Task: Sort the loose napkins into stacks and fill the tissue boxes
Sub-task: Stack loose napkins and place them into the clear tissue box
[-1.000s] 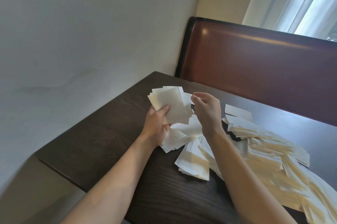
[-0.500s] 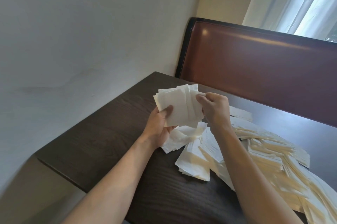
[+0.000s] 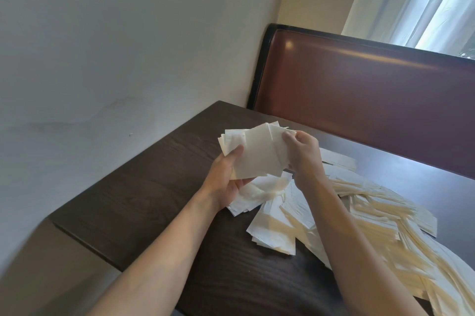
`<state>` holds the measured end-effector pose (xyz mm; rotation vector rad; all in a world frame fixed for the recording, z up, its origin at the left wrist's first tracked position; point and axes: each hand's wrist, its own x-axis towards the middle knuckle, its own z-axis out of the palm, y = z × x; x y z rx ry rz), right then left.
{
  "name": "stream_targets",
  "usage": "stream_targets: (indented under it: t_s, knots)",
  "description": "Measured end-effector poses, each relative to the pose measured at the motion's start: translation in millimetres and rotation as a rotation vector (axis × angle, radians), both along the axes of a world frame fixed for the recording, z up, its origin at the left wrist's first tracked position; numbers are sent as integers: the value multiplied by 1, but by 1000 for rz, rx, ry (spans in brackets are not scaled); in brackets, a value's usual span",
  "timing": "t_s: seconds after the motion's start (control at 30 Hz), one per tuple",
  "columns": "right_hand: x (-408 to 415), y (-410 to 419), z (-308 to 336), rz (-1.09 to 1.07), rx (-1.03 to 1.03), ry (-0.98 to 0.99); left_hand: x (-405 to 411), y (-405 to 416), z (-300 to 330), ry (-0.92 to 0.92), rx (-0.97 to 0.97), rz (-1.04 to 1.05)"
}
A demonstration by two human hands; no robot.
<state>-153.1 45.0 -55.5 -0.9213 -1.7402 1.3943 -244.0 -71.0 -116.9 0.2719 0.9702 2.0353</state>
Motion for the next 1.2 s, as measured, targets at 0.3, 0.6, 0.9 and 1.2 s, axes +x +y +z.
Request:
stream_targets:
  t_s: [0.3, 0.6, 0.9, 1.2]
  knots:
    - [1, -10, -4, 113, 162, -104, 3, 0, -1, 108, 57, -85]
    - [-1, -10, -11, 25, 49, -20, 3, 4, -6, 160, 36, -78]
    - [14, -7, 12, -25, 102, 157, -6, 3, -5, -9, -36, 123]
    - [5, -13, 5, 236, 93, -12, 2, -7, 8, -13, 50, -116]
